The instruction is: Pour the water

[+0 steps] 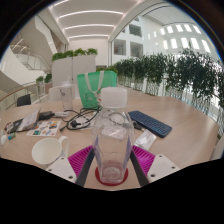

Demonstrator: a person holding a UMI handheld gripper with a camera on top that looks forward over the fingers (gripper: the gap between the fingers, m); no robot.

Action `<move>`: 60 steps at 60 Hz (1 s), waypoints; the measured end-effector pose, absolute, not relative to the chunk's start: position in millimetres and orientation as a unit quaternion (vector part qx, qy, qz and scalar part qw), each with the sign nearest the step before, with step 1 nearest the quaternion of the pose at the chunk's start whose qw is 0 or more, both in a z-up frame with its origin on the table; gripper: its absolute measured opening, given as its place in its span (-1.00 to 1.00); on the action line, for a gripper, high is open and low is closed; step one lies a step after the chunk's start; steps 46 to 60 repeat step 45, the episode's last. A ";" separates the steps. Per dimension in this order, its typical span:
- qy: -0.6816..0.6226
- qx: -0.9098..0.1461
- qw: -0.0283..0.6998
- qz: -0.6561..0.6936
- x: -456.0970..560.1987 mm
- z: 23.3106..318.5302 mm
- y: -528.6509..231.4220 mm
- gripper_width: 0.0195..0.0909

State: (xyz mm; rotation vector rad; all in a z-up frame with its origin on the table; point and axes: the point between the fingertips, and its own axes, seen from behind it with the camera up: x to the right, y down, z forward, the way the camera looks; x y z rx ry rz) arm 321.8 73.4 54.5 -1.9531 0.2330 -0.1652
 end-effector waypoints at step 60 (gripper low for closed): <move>0.138 -0.819 0.541 -0.131 154.0 204.1 -222.8 0.82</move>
